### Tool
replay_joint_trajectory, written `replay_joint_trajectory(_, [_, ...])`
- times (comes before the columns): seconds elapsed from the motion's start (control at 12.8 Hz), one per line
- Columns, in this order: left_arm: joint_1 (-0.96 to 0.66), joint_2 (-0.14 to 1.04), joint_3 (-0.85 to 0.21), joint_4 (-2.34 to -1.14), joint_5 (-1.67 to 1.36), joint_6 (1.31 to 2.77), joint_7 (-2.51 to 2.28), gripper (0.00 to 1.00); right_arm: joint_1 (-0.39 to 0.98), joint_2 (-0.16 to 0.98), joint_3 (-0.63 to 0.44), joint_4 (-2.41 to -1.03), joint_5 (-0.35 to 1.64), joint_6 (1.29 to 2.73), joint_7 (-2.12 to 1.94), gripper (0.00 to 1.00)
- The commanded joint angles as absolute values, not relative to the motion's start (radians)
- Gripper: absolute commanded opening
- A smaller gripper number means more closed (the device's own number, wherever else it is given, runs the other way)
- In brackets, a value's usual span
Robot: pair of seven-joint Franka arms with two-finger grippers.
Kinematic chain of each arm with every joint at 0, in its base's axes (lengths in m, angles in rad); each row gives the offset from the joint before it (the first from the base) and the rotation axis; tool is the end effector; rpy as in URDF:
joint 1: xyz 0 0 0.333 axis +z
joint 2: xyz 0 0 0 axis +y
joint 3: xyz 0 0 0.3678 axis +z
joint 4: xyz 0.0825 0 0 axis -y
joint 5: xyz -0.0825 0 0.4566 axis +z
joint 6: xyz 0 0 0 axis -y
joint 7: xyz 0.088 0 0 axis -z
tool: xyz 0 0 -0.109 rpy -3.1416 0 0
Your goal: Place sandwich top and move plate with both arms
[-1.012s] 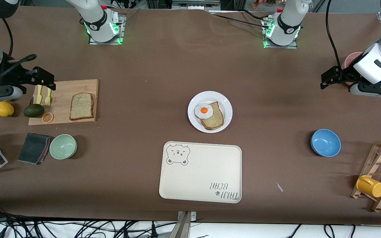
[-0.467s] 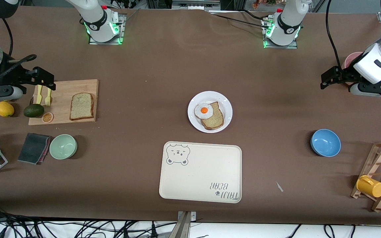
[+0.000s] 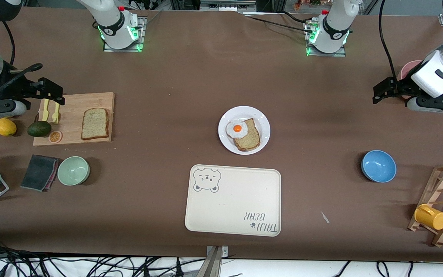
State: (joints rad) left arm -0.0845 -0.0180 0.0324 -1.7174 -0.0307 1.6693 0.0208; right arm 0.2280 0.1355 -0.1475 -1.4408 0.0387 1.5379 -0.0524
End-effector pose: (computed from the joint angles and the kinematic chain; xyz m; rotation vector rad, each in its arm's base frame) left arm 0.6230 -0.0354 0.6139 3.1087 -0.1080 -0.0476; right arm 0.6686 0.0656 0.6549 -3.1157 -0.2097 0.0581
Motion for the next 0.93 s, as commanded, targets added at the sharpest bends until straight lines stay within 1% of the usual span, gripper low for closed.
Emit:
replay_joint_trajectory(0.0, [-0.087,-0.012,0.029,-1.697,0.009,1.652,0.006,1.0,0.222,0.135,-0.143,-1.43,0.021,1.522,-0.06,1.0])
replay_joint_trajectory(0.86, [-0.087,-0.012,0.029,-1.697,0.009,1.652,0.008,1.0,0.224,0.144,-0.141,-1.45,0.02,1.525,-0.058,1.0])
